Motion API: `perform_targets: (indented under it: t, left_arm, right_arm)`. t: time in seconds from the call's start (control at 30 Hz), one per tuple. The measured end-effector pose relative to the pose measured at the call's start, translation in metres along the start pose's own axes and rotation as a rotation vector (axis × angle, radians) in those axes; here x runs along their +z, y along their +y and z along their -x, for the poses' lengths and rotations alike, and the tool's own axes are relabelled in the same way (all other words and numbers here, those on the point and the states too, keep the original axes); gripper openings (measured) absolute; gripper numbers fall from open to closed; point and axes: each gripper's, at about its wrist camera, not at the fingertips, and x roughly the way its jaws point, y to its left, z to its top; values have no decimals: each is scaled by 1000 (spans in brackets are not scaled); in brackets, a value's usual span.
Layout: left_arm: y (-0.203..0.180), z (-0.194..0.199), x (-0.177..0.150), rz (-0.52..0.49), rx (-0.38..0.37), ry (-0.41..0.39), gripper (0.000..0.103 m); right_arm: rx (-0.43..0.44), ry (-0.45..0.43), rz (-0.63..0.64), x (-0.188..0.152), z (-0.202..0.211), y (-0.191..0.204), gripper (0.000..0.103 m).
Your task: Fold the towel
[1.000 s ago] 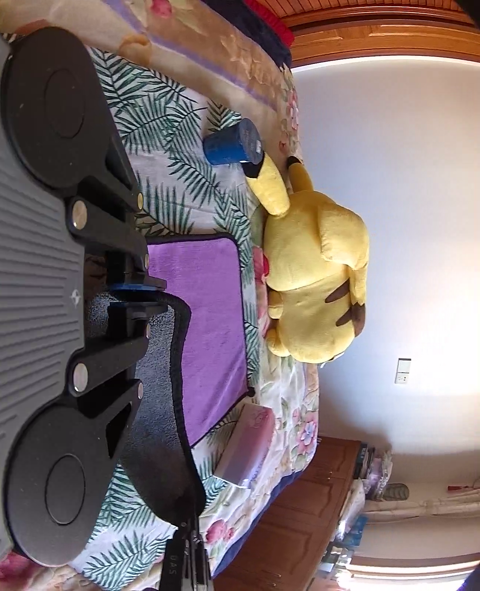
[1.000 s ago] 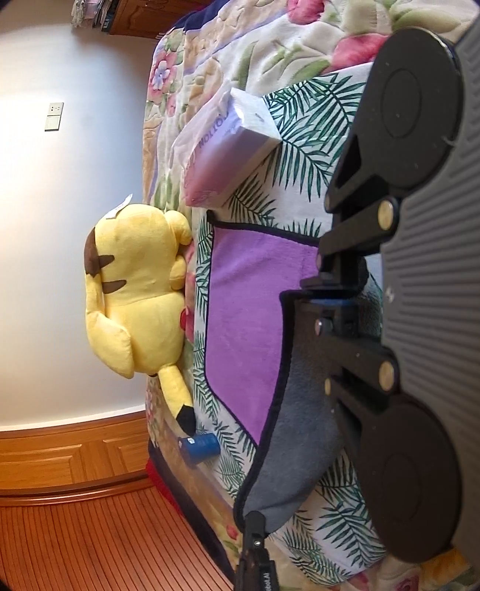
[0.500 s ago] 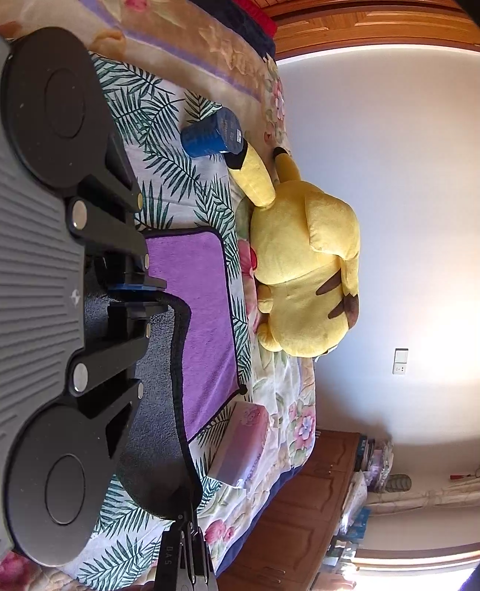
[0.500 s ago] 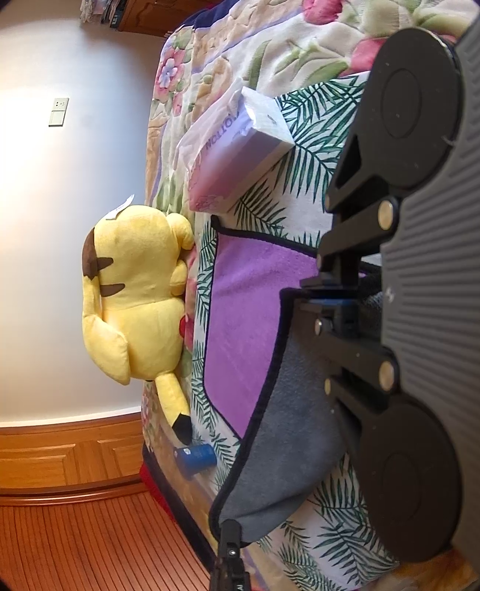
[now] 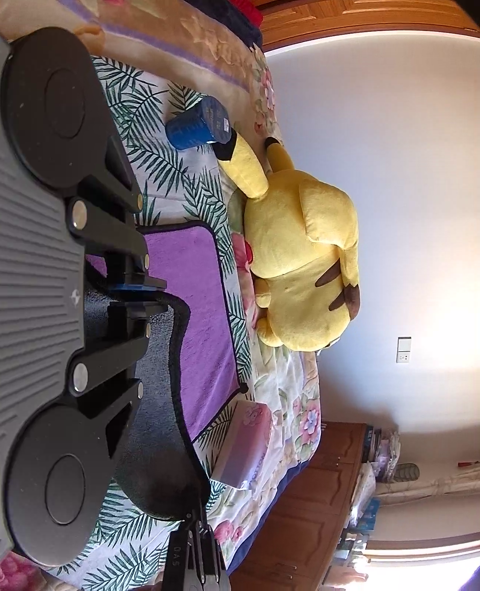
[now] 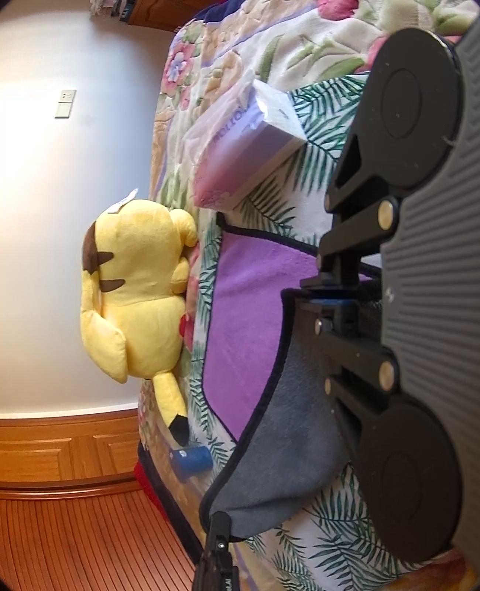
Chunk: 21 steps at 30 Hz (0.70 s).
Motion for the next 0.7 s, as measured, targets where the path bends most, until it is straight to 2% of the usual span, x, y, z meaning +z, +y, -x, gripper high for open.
perform_targets:
  t: [0.3, 0.7]
  left_arm:
    - [-1, -3, 13, -39, 31, -40, 0]
    - [5, -18, 23, -56, 67, -55, 0]
  right_arm:
    - [18, -49, -21, 18, -2, -5, 5]
    - [35, -65, 7, 30, -8, -1, 4]
